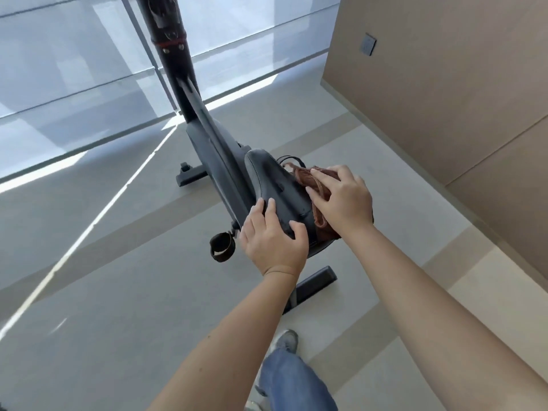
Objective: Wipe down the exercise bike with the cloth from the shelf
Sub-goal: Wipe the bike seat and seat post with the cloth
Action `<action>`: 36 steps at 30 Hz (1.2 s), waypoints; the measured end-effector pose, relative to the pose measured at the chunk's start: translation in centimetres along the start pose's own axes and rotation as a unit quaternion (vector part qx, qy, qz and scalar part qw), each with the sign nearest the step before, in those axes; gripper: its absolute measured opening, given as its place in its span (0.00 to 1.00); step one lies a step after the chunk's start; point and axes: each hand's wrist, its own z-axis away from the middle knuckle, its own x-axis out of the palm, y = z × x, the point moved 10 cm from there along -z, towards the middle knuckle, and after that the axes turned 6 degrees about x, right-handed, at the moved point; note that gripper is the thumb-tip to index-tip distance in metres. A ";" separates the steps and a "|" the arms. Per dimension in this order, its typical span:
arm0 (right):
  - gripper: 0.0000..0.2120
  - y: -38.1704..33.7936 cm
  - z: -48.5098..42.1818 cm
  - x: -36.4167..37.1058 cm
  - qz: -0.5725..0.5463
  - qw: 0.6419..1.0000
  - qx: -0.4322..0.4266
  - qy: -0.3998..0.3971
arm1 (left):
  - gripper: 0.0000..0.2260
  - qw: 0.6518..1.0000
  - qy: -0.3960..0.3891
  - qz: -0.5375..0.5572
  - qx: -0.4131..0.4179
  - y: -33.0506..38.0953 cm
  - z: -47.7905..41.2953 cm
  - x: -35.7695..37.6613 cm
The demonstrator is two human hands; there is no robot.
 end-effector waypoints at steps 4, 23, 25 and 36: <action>0.18 0.6 -1.3 0.7 0.015 0.998 0.029 -0.050 | 0.23 1.000 -0.016 0.013 -0.014 0.0 0.1 -0.1; 0.21 -7.1 -2.8 3.6 0.117 0.986 -0.053 -0.108 | 0.30 0.922 -0.345 0.069 0.164 -2.9 -2.8 0.7; 0.23 -7.7 -3.6 4.6 0.132 0.981 -0.066 -0.128 | 0.34 0.907 -0.364 0.039 0.208 -3.0 -2.5 0.9; 0.16 -7.0 1.0 1.7 0.126 0.984 -0.110 -0.054 | 0.39 0.898 -0.381 0.084 0.205 -4.2 -1.6 0.6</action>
